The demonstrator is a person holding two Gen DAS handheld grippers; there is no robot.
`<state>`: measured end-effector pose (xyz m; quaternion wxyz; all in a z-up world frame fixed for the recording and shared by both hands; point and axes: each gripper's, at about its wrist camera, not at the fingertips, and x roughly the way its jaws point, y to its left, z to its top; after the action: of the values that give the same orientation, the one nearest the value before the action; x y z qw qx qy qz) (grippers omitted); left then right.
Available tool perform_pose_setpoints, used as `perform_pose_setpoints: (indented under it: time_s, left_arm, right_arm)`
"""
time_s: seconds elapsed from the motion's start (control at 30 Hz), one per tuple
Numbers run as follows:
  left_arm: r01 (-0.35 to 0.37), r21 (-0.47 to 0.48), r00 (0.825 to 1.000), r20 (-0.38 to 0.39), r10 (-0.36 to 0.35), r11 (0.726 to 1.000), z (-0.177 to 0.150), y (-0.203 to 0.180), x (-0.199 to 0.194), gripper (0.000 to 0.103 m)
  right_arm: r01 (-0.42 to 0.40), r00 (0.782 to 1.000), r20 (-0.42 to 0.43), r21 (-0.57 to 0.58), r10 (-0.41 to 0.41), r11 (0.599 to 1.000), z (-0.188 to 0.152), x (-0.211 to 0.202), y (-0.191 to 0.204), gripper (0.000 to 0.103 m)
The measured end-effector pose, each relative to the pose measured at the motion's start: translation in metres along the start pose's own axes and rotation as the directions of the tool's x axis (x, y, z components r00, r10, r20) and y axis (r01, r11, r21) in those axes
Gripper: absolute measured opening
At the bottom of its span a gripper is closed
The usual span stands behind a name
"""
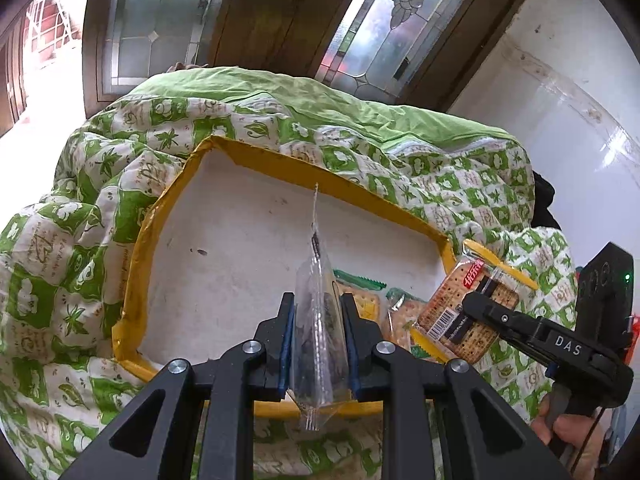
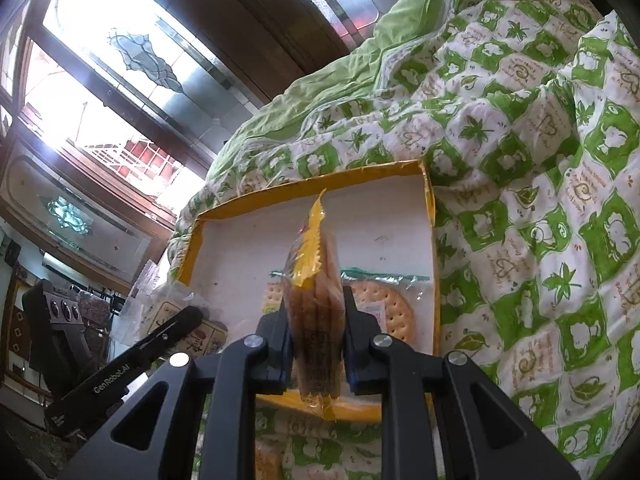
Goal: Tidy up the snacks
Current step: 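Lower the plum bag into the tray and open the left gripper while the right holds its pack above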
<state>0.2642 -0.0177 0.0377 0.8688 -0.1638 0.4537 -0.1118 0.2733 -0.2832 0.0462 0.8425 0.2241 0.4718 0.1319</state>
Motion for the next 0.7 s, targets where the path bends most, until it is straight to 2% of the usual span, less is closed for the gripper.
perform_pose_setpoints:
  time_s: [0.2, 0.4, 0.7]
  left_arm:
    - [0.015, -0.031, 1.0, -0.006, -0.016, 0.999, 0.003, 0.006, 0.01, 0.021]
    - [-0.02, -0.018, 0.999, -0.045, 0.019, 1.0, -0.001, 0.015, 0.027, 0.022]
    - [-0.065, 0.038, 0.997, -0.047, 0.067, 0.997, -0.001, 0.019, 0.036, 0.032]
  right_arm:
    - [0.006, 1.0, -0.003, 0.063, -0.006, 0.998, 0.009, 0.013, -0.013, 0.019]
    - [-0.034, 0.999, 0.001, 0.133, 0.034, 0.99, 0.017, 0.025, -0.022, 0.019]
    - [-0.064, 0.998, 0.008, 0.182, 0.063, 0.981, 0.024, 0.051, -0.024, 0.019]
